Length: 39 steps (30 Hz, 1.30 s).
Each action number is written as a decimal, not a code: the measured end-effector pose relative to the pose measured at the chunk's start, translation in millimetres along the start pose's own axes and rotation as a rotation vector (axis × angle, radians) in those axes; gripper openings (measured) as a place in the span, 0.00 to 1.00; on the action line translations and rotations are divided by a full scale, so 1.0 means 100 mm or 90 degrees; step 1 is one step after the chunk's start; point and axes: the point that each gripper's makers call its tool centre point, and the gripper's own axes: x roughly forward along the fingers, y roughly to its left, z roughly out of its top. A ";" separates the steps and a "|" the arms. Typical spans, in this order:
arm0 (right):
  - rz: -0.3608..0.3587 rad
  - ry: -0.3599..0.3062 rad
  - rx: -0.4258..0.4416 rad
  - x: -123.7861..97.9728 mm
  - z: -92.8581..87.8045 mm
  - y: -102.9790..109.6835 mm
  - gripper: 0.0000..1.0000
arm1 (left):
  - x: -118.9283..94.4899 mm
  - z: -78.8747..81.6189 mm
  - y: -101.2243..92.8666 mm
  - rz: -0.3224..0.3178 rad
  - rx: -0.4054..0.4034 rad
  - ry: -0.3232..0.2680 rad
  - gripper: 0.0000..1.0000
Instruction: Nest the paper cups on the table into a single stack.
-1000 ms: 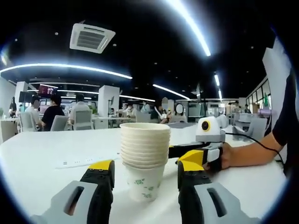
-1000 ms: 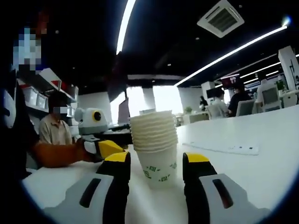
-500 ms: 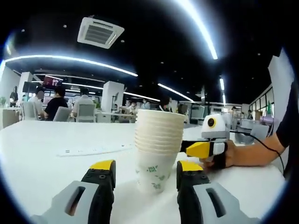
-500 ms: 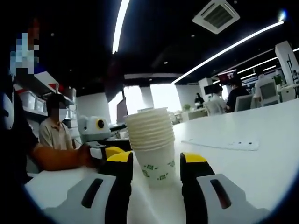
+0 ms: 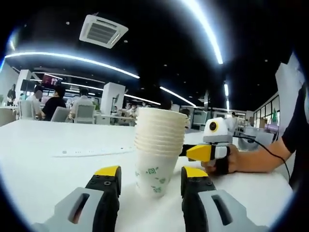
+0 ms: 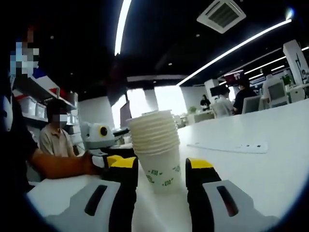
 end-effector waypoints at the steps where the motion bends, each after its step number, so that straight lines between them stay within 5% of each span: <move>1: 0.000 0.002 0.001 0.00 0.00 0.00 0.41 | -0.01 0.02 0.02 0.005 -0.007 -0.007 0.53; 15: 0.004 0.007 0.003 0.00 -0.02 -0.01 0.41 | -0.06 -0.03 -0.10 0.017 -0.037 0.008 0.51; 20: 0.003 0.010 0.000 -0.01 -0.02 -0.01 0.41 | -0.17 0.06 -0.03 0.058 -0.057 -0.015 0.51; 24: -0.004 0.001 -0.001 -0.03 0.02 -0.04 0.41 | -0.27 -0.02 -0.03 0.086 -0.030 0.019 0.51; 32: -0.024 -0.047 0.020 -0.17 0.24 -0.02 0.41 | -0.49 0.05 -0.11 0.113 -0.014 0.037 0.51; 39: -0.062 -0.043 -0.017 -0.48 0.43 0.08 0.37 | -0.68 0.12 -0.31 0.124 0.008 0.054 0.51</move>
